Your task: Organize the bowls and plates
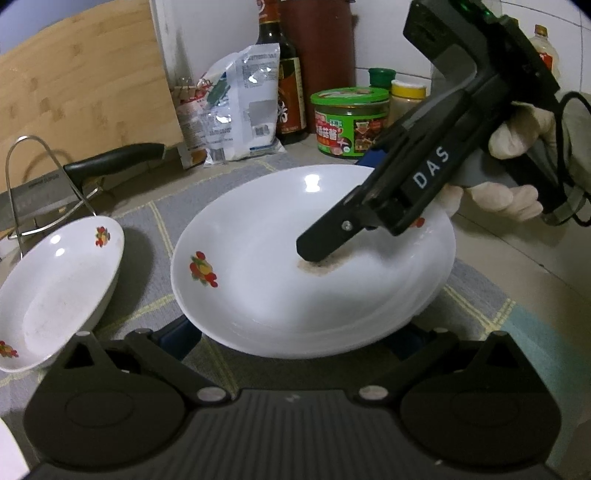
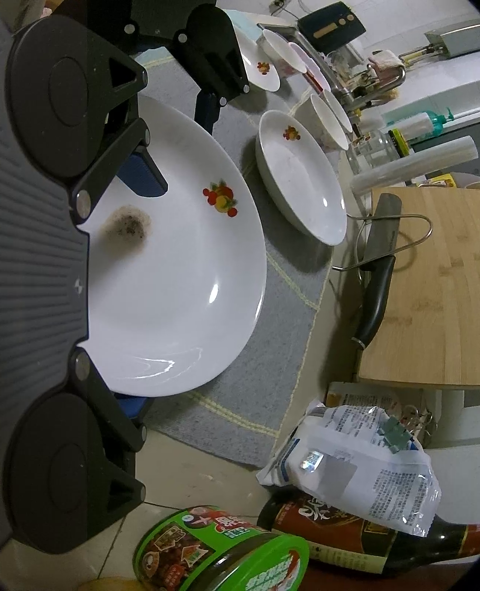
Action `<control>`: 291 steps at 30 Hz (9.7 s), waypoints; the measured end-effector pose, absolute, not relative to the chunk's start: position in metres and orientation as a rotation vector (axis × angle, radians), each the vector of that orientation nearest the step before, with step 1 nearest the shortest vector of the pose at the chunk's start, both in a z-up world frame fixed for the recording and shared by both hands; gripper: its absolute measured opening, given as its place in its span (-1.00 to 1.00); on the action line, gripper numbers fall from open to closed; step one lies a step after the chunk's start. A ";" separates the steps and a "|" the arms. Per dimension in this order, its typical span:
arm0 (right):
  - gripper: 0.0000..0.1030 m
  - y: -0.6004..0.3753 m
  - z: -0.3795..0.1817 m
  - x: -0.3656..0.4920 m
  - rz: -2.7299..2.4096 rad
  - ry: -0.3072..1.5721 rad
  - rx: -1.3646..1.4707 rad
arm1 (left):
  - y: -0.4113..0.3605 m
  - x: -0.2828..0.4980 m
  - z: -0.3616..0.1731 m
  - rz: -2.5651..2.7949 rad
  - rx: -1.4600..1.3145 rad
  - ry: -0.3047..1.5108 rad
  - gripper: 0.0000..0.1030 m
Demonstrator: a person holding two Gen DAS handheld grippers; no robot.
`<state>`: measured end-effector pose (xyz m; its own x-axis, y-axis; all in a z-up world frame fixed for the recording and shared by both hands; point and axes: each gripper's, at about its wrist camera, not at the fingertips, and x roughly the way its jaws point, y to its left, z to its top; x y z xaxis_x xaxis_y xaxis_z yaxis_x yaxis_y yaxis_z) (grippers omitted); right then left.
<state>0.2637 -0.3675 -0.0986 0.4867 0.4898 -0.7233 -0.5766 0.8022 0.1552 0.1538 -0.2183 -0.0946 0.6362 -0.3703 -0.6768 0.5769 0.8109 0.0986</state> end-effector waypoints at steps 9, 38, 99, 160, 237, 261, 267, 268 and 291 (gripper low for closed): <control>1.00 -0.365 -0.081 0.244 0.580 0.831 -0.213 | -0.196 0.139 -0.081 -0.505 0.305 0.719 0.99; 1.00 -0.227 -0.031 0.168 0.889 0.652 -0.253 | -0.040 0.066 -0.002 -0.071 -0.062 0.588 0.99; 1.00 -0.052 -0.114 0.202 0.889 0.841 -0.430 | 0.078 0.061 -0.098 -0.455 0.192 0.737 1.00; 1.00 -0.057 -0.089 0.219 1.022 0.988 -0.392 | 0.066 0.066 -0.086 -0.552 0.311 0.711 1.00; 1.00 -0.318 -0.051 0.242 0.801 0.859 -0.258 | -0.150 0.149 -0.061 -0.735 0.396 0.672 1.00; 1.00 -0.352 -0.069 0.255 0.740 0.871 -0.191 | -0.180 0.174 -0.074 -0.768 0.446 0.720 1.00; 1.00 -0.355 -0.074 0.257 0.733 0.880 -0.181 | -0.181 0.177 -0.074 -0.774 0.442 0.726 1.00; 1.00 -0.355 -0.075 0.258 0.732 0.881 -0.182 | -0.181 0.177 -0.074 -0.775 0.442 0.727 1.00; 1.00 -0.357 -0.081 0.261 0.709 0.907 -0.178 | -0.179 0.188 -0.077 -0.778 0.412 0.783 1.00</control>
<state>0.2614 -0.3566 -0.0812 0.4088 0.4875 -0.7715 -0.6311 0.7617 0.1468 0.1876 -0.1794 -0.0769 0.4579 -0.4668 -0.7566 0.7539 0.6549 0.0522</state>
